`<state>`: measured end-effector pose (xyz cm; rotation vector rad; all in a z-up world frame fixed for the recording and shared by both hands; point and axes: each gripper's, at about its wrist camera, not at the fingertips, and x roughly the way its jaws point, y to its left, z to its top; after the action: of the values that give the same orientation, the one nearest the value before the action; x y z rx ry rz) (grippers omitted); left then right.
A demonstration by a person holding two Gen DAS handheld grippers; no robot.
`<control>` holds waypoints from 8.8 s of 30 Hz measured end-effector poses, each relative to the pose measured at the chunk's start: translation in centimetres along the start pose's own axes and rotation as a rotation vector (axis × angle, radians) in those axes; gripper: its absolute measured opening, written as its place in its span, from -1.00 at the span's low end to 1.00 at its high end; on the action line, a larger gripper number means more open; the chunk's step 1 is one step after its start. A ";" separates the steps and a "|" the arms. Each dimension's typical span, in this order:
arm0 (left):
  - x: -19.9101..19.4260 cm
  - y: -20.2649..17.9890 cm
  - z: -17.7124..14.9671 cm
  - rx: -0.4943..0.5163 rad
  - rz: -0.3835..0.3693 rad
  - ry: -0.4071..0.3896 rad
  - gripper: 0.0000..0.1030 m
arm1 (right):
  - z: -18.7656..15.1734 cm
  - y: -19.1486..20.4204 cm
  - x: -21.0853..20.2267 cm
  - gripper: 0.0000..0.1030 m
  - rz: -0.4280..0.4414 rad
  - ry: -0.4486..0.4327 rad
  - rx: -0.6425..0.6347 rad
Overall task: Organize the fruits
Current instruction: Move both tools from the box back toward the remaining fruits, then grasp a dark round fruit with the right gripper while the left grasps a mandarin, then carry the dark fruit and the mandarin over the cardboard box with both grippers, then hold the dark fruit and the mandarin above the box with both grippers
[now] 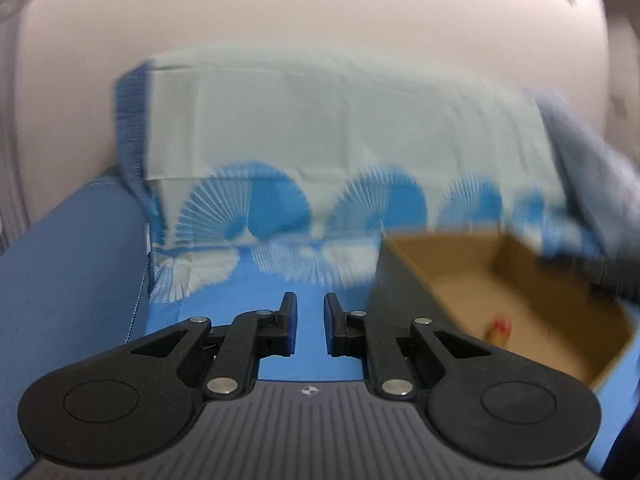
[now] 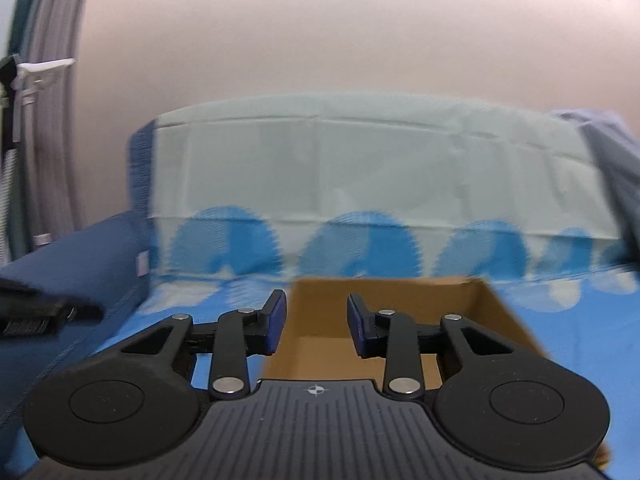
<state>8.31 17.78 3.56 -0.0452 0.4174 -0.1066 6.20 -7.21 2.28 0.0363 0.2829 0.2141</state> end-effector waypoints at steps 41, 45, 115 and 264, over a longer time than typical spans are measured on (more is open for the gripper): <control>13.0 7.1 -4.1 -0.294 0.096 0.480 0.21 | -10.2 16.4 15.6 -0.17 0.200 0.504 -0.257; 14.1 6.2 -4.7 -0.249 0.094 0.521 0.28 | -10.1 16.0 15.8 -0.52 0.214 0.515 -0.234; 8.9 3.5 -2.1 -0.148 0.137 0.225 -0.15 | -6.4 12.5 10.1 -0.52 0.122 0.425 -0.146; 5.3 -20.4 -5.0 0.246 -0.312 -0.070 -0.15 | -0.7 -12.6 2.7 -0.52 -0.187 0.140 -0.042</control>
<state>9.17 -3.16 -1.76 0.1282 0.3224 -0.4611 11.15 -18.94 -0.02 -0.0468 0.4192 0.0365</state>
